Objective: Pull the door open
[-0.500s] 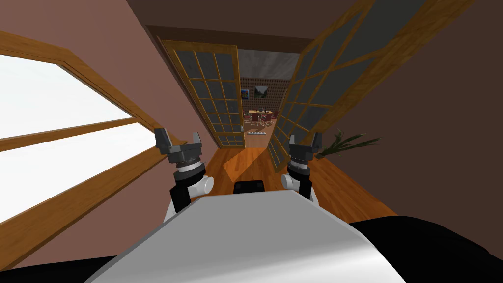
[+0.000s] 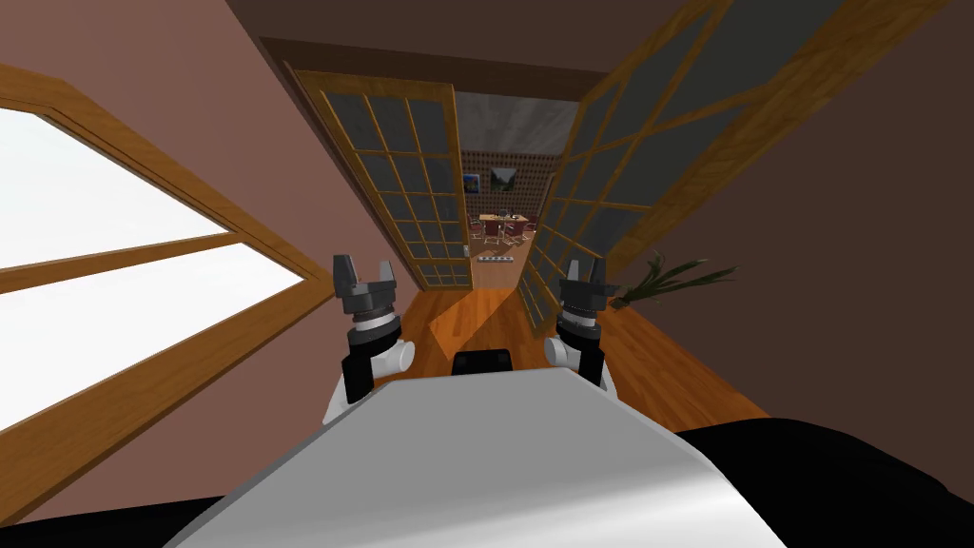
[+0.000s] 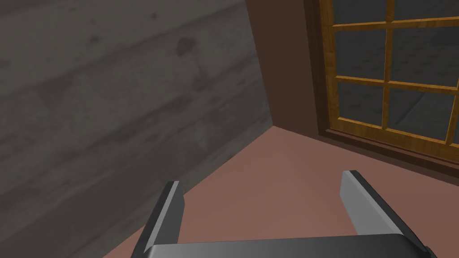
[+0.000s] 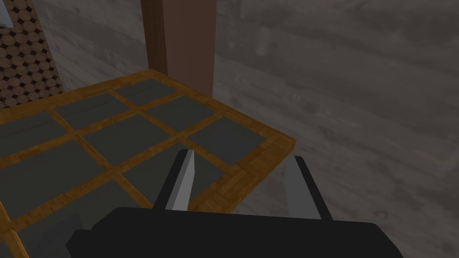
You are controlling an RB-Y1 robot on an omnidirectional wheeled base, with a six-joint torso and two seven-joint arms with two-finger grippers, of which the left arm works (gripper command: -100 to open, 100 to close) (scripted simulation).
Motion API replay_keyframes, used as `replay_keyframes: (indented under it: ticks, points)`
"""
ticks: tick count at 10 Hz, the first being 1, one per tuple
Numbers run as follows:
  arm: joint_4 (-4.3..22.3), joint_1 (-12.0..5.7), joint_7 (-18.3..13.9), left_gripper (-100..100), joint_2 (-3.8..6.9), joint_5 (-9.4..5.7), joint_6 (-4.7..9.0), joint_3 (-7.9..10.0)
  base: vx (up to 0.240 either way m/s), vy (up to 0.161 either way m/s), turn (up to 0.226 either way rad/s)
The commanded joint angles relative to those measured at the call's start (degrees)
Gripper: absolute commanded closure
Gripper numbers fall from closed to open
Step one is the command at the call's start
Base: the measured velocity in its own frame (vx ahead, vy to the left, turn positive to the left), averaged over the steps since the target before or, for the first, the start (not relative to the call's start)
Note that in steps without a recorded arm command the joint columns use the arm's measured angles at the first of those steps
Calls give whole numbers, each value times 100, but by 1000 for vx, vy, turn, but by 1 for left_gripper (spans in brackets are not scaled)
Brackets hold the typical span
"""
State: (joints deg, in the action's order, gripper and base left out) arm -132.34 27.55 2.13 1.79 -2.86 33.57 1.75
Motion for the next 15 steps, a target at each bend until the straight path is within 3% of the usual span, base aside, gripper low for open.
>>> replay_keyframes:
  ticks: [1, 15]
  points:
    - [222, -56, 222, -100, 50, 70, 30, 61, 161, 15, -43]
    - [1689, -399, 1522, -100, 279, 492, 282, 487, 101, -8, -32]
